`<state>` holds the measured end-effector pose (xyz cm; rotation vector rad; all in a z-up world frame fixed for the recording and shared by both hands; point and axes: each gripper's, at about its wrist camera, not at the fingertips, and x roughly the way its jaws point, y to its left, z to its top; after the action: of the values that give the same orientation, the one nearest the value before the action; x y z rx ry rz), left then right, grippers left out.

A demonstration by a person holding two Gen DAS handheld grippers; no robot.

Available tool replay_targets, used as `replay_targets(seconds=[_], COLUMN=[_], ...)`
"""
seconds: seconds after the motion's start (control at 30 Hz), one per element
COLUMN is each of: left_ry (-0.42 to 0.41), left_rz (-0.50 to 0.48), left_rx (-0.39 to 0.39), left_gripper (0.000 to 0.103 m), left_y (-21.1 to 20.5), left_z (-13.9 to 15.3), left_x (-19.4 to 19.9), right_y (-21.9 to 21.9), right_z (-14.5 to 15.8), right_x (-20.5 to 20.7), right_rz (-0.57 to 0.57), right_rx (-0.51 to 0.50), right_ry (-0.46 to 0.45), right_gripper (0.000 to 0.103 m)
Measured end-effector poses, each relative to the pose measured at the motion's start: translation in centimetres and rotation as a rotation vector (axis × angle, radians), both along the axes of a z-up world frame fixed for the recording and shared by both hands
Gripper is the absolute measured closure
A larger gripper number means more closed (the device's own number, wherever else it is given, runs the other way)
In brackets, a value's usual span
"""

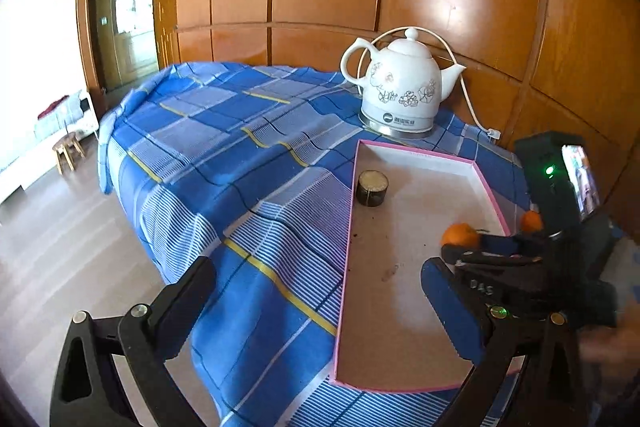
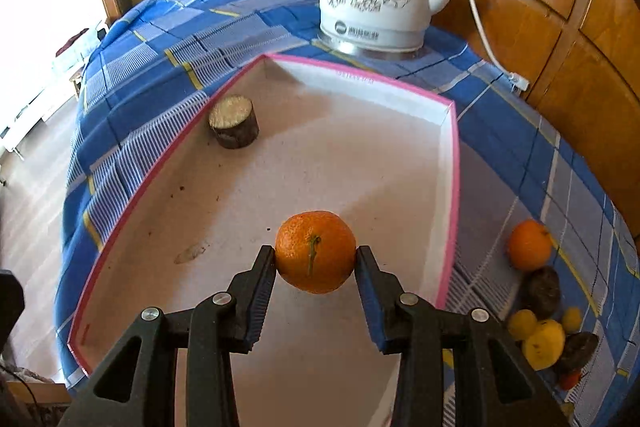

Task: Organize fruits
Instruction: 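Grasp the orange with the right gripper and drop it into the tray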

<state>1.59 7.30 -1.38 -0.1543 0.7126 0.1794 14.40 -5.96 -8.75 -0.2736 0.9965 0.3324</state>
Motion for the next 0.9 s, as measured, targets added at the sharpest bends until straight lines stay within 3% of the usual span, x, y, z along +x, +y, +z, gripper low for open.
replay_targets(seconds=[0.07,0.2,0.4,0.67,0.9], left_ry=[0.011,0.006,0.001,-0.014,-0.018], left_rz=[-0.009,-0.019,-0.049,-0.098,-0.161], left_rx=[-0.041,-0.068,-0.073,-0.097,-0.047], left_gripper=[0.000,0.000,0.000,0.000,0.000], left_y=[0.2,-0.1,-0.8,-1.8,-4.5], left_z=[-0.3,-0.3,0.0,0.5,1.0], left_x=[0.2,0.3,0.1,-0.2,-0.6], right_y=[-0.2,-1.0,-2.0,-5.5,-8.4], right_z=[0.1,1.2,4.0,7.6,9.3], right_x=[-0.3,-1.3,-3.2,-6.1,-9.0], right_rz=[-0.003,-0.024,-0.075,-0.236,-0.330], right_rx=[-0.001,0.027,0.032,0.029,0.019], right_ry=[-0.007,-0.049,-0.158,-0.271,-0.333], right_gripper=[0.060,0.047,0.046,0.046,0.046])
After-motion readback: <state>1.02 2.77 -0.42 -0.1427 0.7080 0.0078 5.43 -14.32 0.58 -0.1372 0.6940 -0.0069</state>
